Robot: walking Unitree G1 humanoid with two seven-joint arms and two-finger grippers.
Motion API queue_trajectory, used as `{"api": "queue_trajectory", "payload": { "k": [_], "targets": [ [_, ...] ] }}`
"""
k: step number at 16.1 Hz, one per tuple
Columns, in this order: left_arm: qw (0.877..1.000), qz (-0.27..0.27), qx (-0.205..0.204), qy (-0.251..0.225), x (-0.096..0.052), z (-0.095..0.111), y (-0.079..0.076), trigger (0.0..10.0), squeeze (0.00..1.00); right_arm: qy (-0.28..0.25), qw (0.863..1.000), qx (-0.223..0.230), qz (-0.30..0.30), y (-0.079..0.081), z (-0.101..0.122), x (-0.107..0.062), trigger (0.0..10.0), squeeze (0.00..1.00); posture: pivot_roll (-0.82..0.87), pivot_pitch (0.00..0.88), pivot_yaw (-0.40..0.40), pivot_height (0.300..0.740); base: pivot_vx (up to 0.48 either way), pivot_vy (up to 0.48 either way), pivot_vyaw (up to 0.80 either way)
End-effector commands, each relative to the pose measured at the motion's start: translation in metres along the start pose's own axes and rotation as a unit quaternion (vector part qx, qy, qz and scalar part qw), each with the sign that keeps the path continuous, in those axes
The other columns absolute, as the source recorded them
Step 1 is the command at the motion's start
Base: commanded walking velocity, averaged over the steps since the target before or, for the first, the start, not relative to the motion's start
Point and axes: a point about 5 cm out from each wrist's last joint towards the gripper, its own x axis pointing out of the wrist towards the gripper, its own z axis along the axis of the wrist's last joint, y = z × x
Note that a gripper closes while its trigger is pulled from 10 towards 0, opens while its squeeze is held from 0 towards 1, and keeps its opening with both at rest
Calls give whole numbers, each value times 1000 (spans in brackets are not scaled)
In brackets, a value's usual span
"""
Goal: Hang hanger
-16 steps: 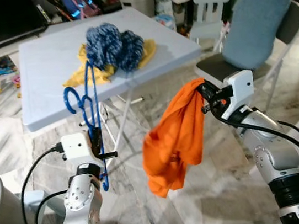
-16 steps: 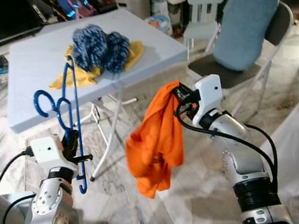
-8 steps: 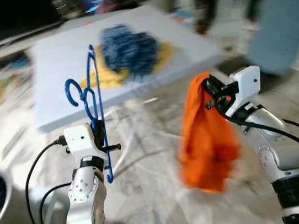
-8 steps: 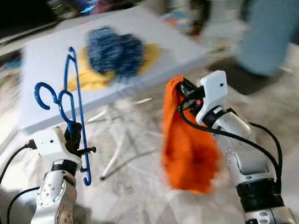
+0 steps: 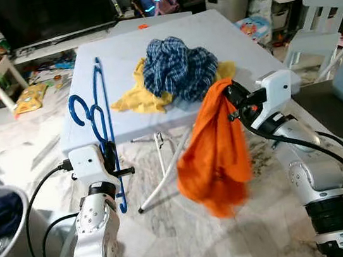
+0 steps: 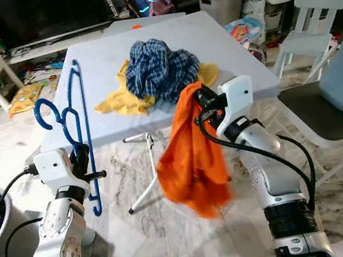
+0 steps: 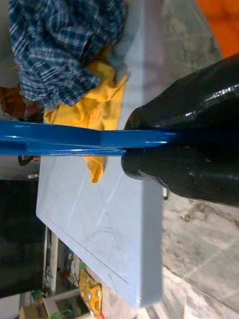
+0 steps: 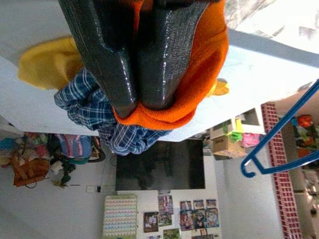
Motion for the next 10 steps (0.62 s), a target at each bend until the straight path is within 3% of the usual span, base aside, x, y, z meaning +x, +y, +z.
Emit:
{"api": "queue_trajectory", "payload": {
  "k": [1,10],
  "targets": [
    [1000,7,6,-16,2,9,5,10000,0,-20,1000,-1,13,6,10,9,10000,0,-146,0,51,740,412,240,0],
    [1000,4,1,-20,4,10,1,10000,0,-25,999,-8,21,6,14,16,10000,0,-142,0,39,740,407,253,0]
  ]
}}
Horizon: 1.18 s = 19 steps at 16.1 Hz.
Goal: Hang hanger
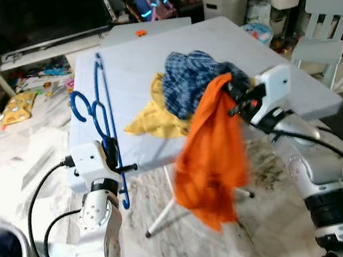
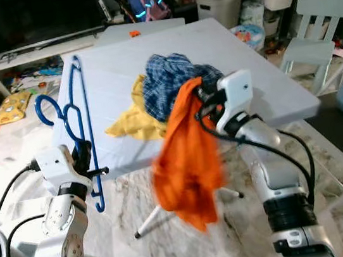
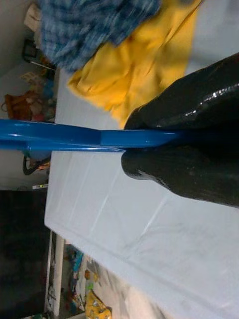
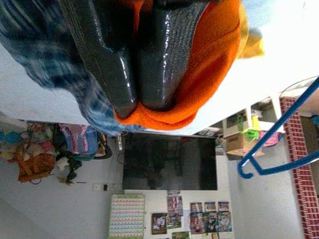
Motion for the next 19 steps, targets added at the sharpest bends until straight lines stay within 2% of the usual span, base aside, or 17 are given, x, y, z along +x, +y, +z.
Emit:
{"api": "queue_trajectory", "payload": {
  "k": [1,3,5,8,10,11,12,14,16,19],
  "targets": [
    [1000,12,8,-13,0,6,7,10000,0,-22,1000,-5,19,8,10,10,10000,0,-141,0,39,740,409,247,0],
    [1000,11,8,-15,0,8,6,10000,0,-26,999,-5,26,9,12,12,10000,0,-139,0,39,740,411,246,0],
    [1000,18,15,-12,-1,7,5,10000,0,-29,999,-11,32,8,15,15,10000,0,-137,0,37,740,0,0,0],
    [999,24,33,-9,-3,7,3,10000,0,-42,998,-26,46,7,30,35,10000,0,-124,0,28,740,0,0,0],
    [999,22,40,-12,-4,9,1,10000,0,-58,996,-40,58,11,48,62,10000,0,-108,0,19,740,0,0,0],
    [999,22,40,-11,-4,9,1,10000,0,-59,996,-39,58,11,50,66,10000,0,-108,0,19,740,0,0,0],
    [999,23,40,-10,-6,8,0,10000,0,-59,996,-44,58,14,62,85,10000,0,-101,0,13,740,0,0,0],
    [999,24,41,-7,-10,7,-2,10000,0,-39,997,-35,49,19,78,111,10000,0,-87,0,-3,740,0,0,0],
    [999,27,42,-7,-12,7,-4,10000,0,-24,999,-42,19,20,92,126,10000,0,-62,0,-26,740,0,0,0],
    [999,38,33,-3,-22,6,-5,10000,0,-21,994,20,-109,-5,121,132,10000,0,-30,0,-54,740,0,0,0]
  ]
}}
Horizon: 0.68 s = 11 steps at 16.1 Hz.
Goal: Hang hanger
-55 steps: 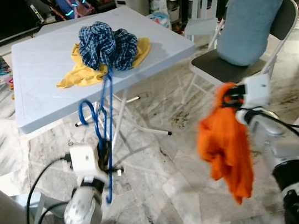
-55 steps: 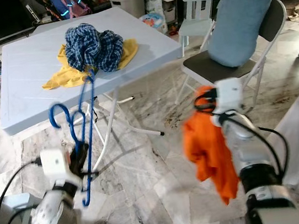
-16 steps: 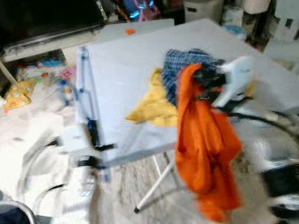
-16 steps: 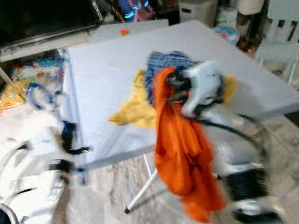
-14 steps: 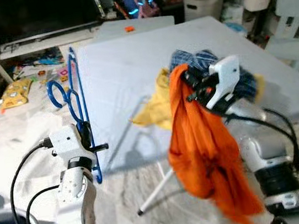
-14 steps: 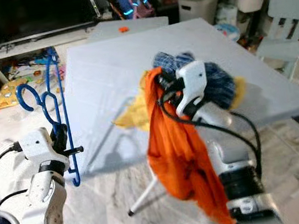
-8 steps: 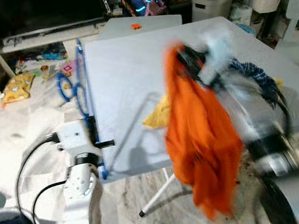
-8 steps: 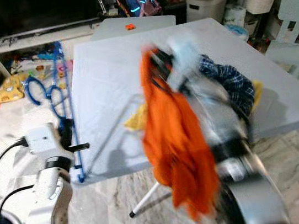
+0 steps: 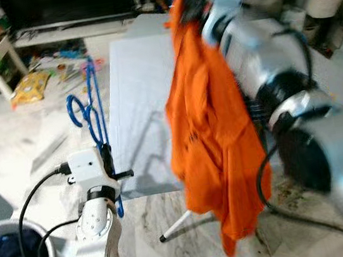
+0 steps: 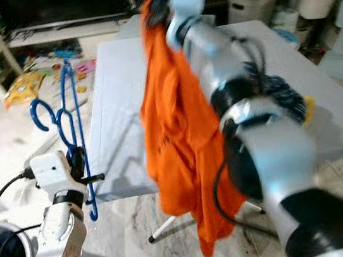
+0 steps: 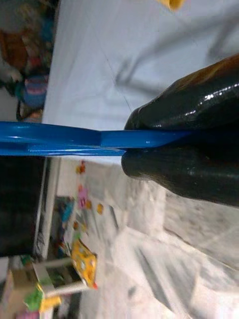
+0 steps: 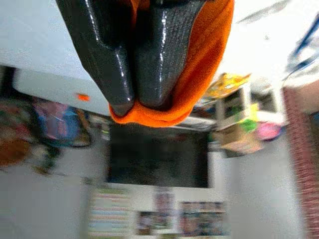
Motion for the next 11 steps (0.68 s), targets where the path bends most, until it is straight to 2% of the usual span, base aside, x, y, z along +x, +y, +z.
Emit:
{"api": "queue_trajectory", "payload": {
  "k": [1,3,4,5,6,7,9,10,11],
  "targets": [
    [1000,-3,2,-11,-1,7,-4,10000,0,-13,999,6,-33,-10,14,1,10000,0,-23,0,-59,740,0,0,0],
    [1000,-7,3,-8,-7,6,-6,10000,0,-56,991,2,-124,-41,48,-3,10000,0,-8,0,-67,740,0,0,0],
    [1000,-7,4,-8,-7,6,-6,10000,0,-68,988,-4,-139,-47,56,-4,10000,0,-6,0,-67,740,0,0,0],
    [1000,-3,8,-11,-7,8,-5,10000,0,-105,977,-18,-187,-66,81,-11,10000,0,4,0,-71,740,0,0,0],
    [1000,-1,9,-12,-7,8,-5,10000,0,-111,974,-19,-194,-70,85,-13,10000,0,4,0,-71,740,0,0,0],
    [1000,2,15,-18,-6,11,-4,10000,0,-135,962,-40,-234,-87,102,-21,10000,0,12,0,-77,740,0,0,0],
    [1000,3,19,-21,-5,12,-4,10000,0,-138,955,-53,-258,-100,105,-28,10000,0,10,0,-78,740,0,0,0],
    [1000,4,19,-20,-5,12,-4,10000,0,-124,955,-74,-260,-103,96,-30,10000,0,2,0,-75,740,0,0,0],
    [1000,2,18,-19,-4,11,-7,10000,0,-94,959,-103,-248,-105,77,-29,10000,0,-2,0,-75,740,0,0,0]
  ]
}}
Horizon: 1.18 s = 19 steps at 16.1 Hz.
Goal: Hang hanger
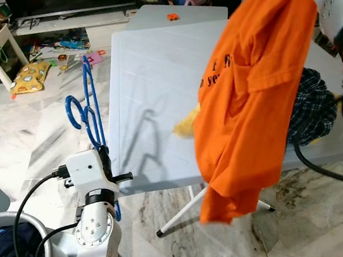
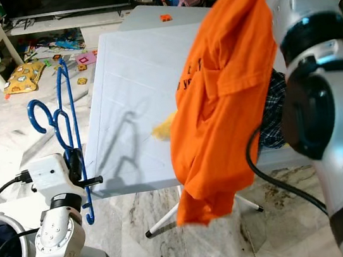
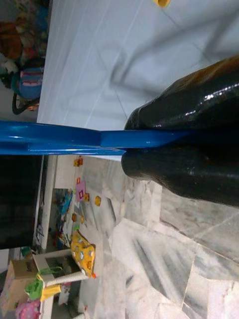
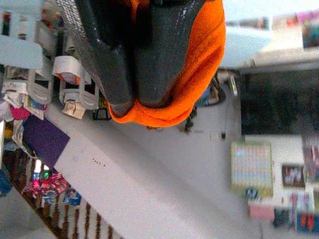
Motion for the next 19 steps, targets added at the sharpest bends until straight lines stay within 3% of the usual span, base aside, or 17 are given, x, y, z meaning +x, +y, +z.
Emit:
{"api": "queue_trajectory", "payload": {
  "k": [1,2,4,5,6,7,8,9,10,12,15,17,19],
  "targets": [
    [1000,-6,-2,-7,2,4,-6,10000,0,29,998,-40,27,6,-21,-5,10000,0,-5,0,-73,740,0,0,0],
    [1000,-20,-2,-7,3,4,-12,10000,0,98,985,-101,100,20,-72,-24,10000,0,-12,0,-68,740,0,0,0],
    [1000,-26,-2,-5,4,3,-14,10000,0,142,970,-124,155,29,-106,-42,10000,0,-16,0,-66,740,0,0,0],
    [1000,-27,-3,-2,4,1,-14,10000,0,172,955,-135,198,36,-127,-56,10000,0,-20,0,-63,740,0,0,0],
    [1000,-28,-3,1,4,0,-13,10000,0,200,929,-149,275,46,-151,-76,10000,0,-22,0,-62,740,0,0,0],
    [1000,-28,-3,2,4,0,-14,10000,0,201,924,-149,288,47,-154,-78,10000,0,-22,0,-62,740,0,0,0],
    [999,-36,-3,5,5,-1,-14,10000,0,215,911,-152,318,46,-164,-87,10000,1000,-36,0,-56,740,0,0,0],
    [999,-39,-3,7,6,-2,-15,10000,0,220,908,-144,326,45,-166,-89,10000,1000,-38,0,-55,740,0,0,0],
    [999,-44,-3,9,6,-3,-15,10000,0,204,899,-177,346,43,-165,-90,10000,1000,-47,0,-52,740,0,0,0],
    [998,-55,-4,12,7,-4,-17,10000,0,190,894,-186,361,38,-162,-89,10000,1000,-56,0,-45,740,0,0,0],
    [997,-74,0,20,7,-7,-18,10000,0,136,892,-97,419,35,-143,-87,10000,1000,-72,0,-27,740,0,0,0],
    [997,-75,0,23,8,-8,-17,10000,0,124,881,-113,443,28,-143,-92,10000,1000,-78,0,-19,740,0,0,0],
    [997,-73,0,34,7,-11,-14,10000,0,139,853,-147,481,19,-149,-102,10000,1000,-82,0,-14,740,0,0,0]
  ]
}}
